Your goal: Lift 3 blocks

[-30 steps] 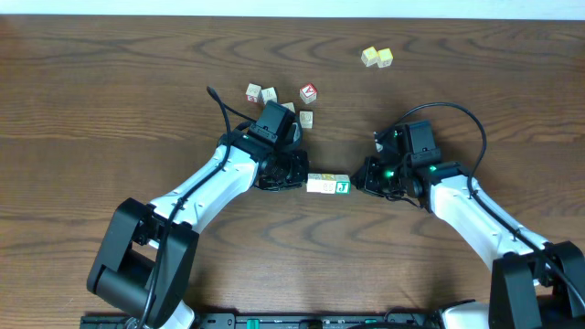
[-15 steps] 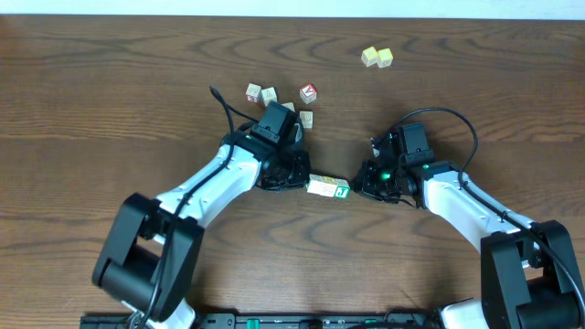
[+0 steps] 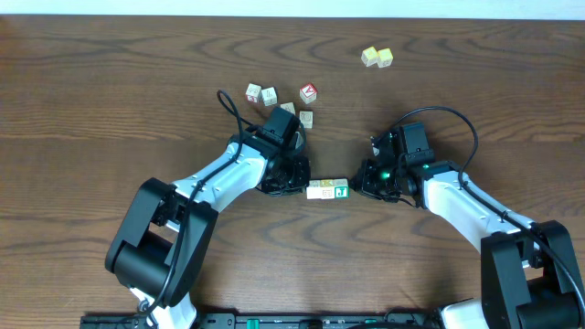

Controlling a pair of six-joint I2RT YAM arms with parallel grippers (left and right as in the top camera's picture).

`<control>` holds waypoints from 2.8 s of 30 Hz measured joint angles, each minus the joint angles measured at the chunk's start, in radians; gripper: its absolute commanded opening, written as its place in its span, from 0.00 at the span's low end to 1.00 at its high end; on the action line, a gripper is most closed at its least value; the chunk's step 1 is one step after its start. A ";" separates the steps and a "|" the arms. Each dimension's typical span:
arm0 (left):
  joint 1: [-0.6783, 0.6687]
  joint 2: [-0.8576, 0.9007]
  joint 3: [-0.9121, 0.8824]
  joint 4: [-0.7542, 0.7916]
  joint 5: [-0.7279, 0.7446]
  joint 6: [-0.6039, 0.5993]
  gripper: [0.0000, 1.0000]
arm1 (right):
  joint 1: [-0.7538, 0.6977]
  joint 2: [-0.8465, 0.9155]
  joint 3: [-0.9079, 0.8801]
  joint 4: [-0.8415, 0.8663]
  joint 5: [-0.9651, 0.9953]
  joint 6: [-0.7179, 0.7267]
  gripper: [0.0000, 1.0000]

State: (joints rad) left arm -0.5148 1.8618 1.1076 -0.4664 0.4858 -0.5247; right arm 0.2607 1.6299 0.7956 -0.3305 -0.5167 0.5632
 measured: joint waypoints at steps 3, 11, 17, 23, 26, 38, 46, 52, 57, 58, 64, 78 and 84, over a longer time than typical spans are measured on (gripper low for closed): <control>-0.002 0.001 0.000 0.000 -0.002 0.000 0.07 | 0.003 0.003 0.000 0.001 0.003 0.000 0.01; -0.002 0.001 0.000 0.000 -0.004 0.000 0.07 | 0.006 0.046 0.002 0.021 0.014 0.000 0.01; -0.006 0.001 0.000 0.000 -0.019 0.000 0.07 | 0.007 0.058 0.002 0.021 0.014 0.001 0.01; -0.006 0.001 0.000 0.000 -0.021 0.000 0.07 | 0.007 0.058 0.002 0.021 0.015 0.001 0.01; -0.007 0.001 0.000 -0.001 -0.022 0.000 0.07 | 0.007 0.058 0.002 0.020 0.015 0.003 0.01; -0.011 0.001 0.001 0.022 -0.056 0.032 0.07 | 0.009 0.062 0.002 0.048 0.025 -0.079 0.01; -0.013 0.001 0.001 0.028 -0.079 0.041 0.07 | 0.020 0.065 0.002 0.049 0.032 -0.101 0.01; -0.013 0.001 0.001 0.031 -0.083 0.051 0.07 | 0.026 0.065 0.002 0.053 0.046 -0.101 0.01; -0.014 0.001 0.001 0.037 -0.097 0.051 0.07 | 0.028 0.065 0.002 0.056 0.055 -0.101 0.01; -0.016 0.001 0.001 0.040 -0.101 0.052 0.07 | 0.029 0.065 0.002 0.056 0.058 -0.101 0.01; -0.026 0.001 0.001 0.045 -0.132 0.059 0.07 | 0.034 0.065 0.002 0.056 0.073 -0.105 0.01; -0.045 0.001 0.001 0.051 -0.267 0.069 0.07 | 0.055 0.065 0.002 0.033 0.128 -0.132 0.01; -0.045 0.001 0.001 0.042 -0.353 0.077 0.07 | 0.055 0.065 0.007 -0.026 0.196 -0.141 0.01</control>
State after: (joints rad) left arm -0.5602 1.8626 1.1088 -0.4244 0.1329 -0.4477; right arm 0.3153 1.6951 0.8024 -0.3569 -0.3210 0.4225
